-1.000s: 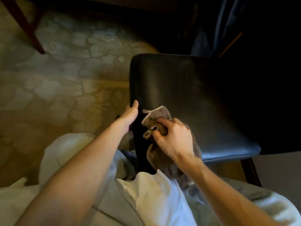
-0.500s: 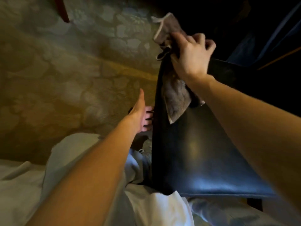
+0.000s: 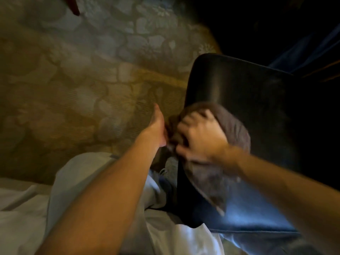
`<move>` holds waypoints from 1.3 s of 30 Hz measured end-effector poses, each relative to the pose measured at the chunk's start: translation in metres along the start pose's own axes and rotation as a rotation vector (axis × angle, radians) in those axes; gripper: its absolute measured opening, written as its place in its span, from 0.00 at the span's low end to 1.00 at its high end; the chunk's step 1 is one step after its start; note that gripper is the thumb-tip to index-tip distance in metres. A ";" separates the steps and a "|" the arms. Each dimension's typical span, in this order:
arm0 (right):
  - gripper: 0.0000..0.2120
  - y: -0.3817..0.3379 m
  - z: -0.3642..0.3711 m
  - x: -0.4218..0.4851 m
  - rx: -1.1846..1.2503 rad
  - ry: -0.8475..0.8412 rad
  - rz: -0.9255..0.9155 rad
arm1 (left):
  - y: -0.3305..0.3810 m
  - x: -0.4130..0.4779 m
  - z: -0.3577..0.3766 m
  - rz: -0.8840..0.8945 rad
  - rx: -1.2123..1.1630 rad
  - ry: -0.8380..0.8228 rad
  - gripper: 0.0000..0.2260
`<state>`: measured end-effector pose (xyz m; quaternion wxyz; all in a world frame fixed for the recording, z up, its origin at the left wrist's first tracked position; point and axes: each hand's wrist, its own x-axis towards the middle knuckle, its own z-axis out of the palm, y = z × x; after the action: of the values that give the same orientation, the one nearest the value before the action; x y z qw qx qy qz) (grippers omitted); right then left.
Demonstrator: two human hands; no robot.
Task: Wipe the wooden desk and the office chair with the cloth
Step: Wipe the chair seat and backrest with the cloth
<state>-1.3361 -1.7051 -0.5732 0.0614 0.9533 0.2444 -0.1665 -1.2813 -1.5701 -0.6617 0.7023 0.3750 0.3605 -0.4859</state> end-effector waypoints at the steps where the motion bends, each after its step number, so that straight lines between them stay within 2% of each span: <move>1: 0.30 -0.016 0.009 -0.026 0.026 0.010 -0.056 | 0.000 -0.002 0.003 -0.003 0.022 0.000 0.51; 2: 0.28 -0.030 0.018 -0.047 0.044 -0.006 -0.117 | 0.000 -0.005 0.004 0.011 0.059 0.011 0.52; 4: 0.26 -0.048 0.023 -0.083 0.071 -0.093 -0.183 | -0.005 -0.013 0.013 0.067 0.109 0.035 0.46; 6: 0.27 -0.052 0.017 -0.101 0.131 -0.180 -0.152 | -0.013 -0.026 0.028 0.102 0.119 0.040 0.44; 10: 0.30 -0.042 -0.026 -0.121 0.316 -0.172 0.137 | -0.028 -0.059 0.044 0.177 0.239 0.059 0.43; 12: 0.34 -0.026 -0.047 -0.137 0.389 -0.097 0.310 | -0.031 -0.070 0.045 0.224 0.284 0.086 0.41; 14: 0.35 -0.012 -0.068 -0.160 0.492 0.051 0.503 | -0.036 -0.088 0.046 0.256 0.306 0.104 0.38; 16: 0.30 -0.006 -0.086 -0.181 0.599 0.230 0.670 | -0.041 -0.106 0.050 0.295 0.335 0.094 0.36; 19: 0.15 -0.005 -0.098 -0.205 0.772 0.476 0.874 | -0.056 -0.133 0.065 0.360 0.403 0.075 0.33; 20: 0.14 -0.007 -0.098 -0.214 0.857 0.556 0.919 | -0.064 -0.143 0.072 0.389 0.424 0.059 0.32; 23: 0.19 -0.009 -0.091 -0.228 1.177 0.744 1.019 | -0.084 -0.174 0.095 0.437 0.573 -0.054 0.32; 25: 0.25 -0.013 -0.085 -0.239 1.399 0.816 1.089 | -0.101 -0.196 0.109 0.441 0.773 -0.176 0.37; 27: 0.28 -0.017 -0.083 -0.247 1.580 0.820 1.128 | -0.115 -0.212 0.122 0.440 0.962 -0.270 0.46; 29: 0.29 -0.021 -0.078 -0.258 1.704 0.868 1.164 | -0.132 -0.223 0.134 0.463 1.106 -0.307 0.48; 33: 0.42 -0.024 -0.073 -0.272 1.898 0.999 1.229 | -0.156 -0.225 0.148 0.646 1.298 -0.299 0.30; 36: 0.52 -0.016 -0.071 -0.281 2.024 0.910 1.117 | -0.167 -0.219 0.161 0.729 1.109 -0.287 0.15; 37: 0.51 -0.016 -0.074 -0.287 2.051 0.831 1.034 | -0.168 -0.218 0.166 0.736 1.009 -0.271 0.13; 39: 0.40 -0.015 -0.078 -0.299 2.049 0.710 0.895 | -0.164 -0.216 0.172 0.730 0.848 -0.224 0.13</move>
<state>-1.5679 -1.8094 -0.3968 -0.7534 0.5514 -0.3573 0.0262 -1.4711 -1.6724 -0.4236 0.6465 0.6707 -0.0956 -0.3508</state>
